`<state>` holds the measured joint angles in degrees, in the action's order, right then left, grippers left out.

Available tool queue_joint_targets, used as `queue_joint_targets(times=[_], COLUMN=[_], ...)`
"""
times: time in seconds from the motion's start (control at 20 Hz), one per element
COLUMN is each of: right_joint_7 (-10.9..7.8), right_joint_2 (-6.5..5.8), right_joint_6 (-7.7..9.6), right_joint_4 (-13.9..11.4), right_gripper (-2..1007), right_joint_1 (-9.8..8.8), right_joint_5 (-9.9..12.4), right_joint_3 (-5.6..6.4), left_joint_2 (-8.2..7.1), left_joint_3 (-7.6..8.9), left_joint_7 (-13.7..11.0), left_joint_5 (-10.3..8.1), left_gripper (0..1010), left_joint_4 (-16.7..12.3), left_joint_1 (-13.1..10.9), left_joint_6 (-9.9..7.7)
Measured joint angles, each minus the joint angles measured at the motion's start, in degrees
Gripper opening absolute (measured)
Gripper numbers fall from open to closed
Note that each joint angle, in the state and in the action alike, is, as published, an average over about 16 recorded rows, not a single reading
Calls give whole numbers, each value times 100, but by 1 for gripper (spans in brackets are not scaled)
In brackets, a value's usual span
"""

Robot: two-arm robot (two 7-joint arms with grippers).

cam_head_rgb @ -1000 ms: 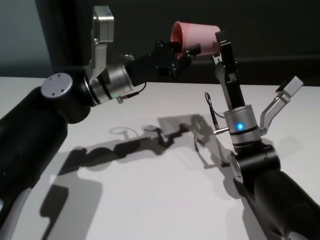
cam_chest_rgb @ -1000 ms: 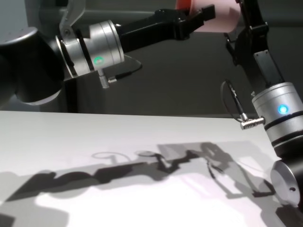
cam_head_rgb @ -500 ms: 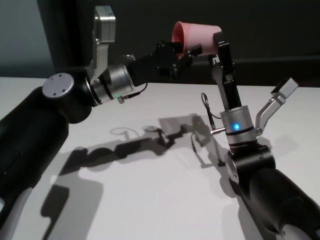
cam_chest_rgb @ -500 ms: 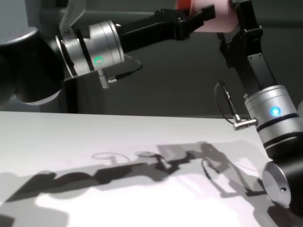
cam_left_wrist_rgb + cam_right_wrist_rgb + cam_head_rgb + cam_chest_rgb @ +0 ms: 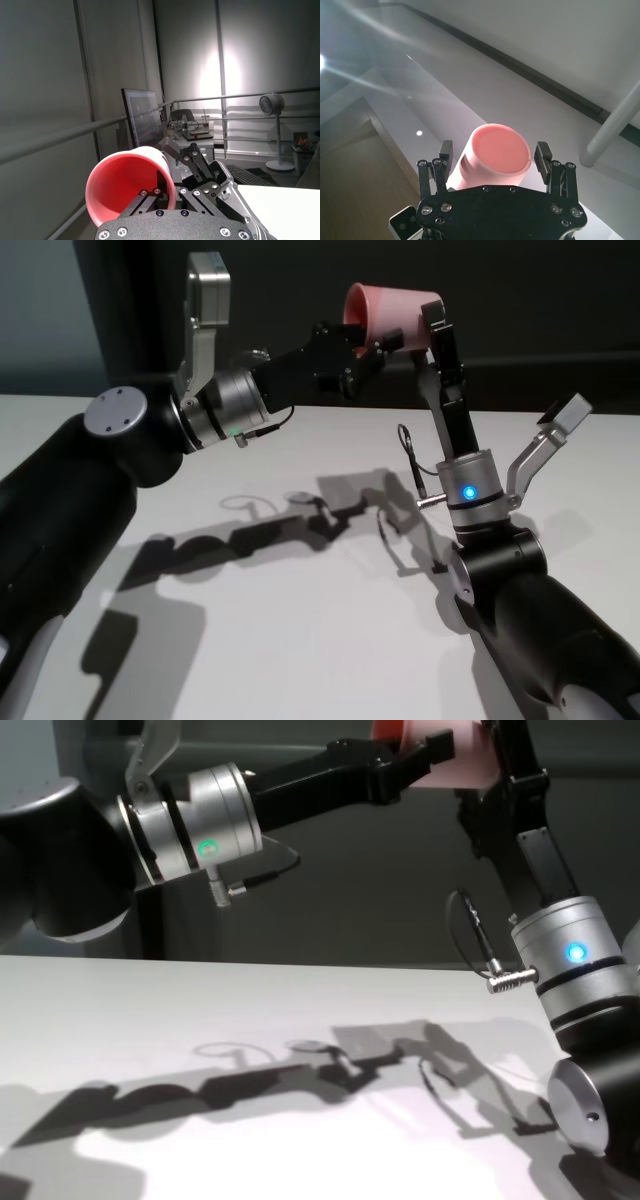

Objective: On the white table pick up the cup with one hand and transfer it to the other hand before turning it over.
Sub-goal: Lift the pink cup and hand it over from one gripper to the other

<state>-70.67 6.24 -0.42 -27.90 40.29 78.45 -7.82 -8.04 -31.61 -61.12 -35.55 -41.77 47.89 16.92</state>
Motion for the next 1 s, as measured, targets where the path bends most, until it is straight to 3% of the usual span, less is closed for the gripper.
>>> queue_joint_targets(times=[0.55, 1.0], right_joint_7=[33, 74], right_joint_2=[36, 36], right_joint_6=[14, 5], right_joint_4=[-136, -223], right_gripper=[996, 920], right_joint_1=[-58, -103], right_joint_5=[-141, -200], right_joint_3=[67, 84], left_joint_2=[0, 1], left_joint_3=[0, 0], left_joint_7=[0, -1], left_joint_5=[0, -1], left_gripper=[55, 55], left_joint_4=[0, 0], left_joint_1=[0, 0], left_joint_6=[0, 1])
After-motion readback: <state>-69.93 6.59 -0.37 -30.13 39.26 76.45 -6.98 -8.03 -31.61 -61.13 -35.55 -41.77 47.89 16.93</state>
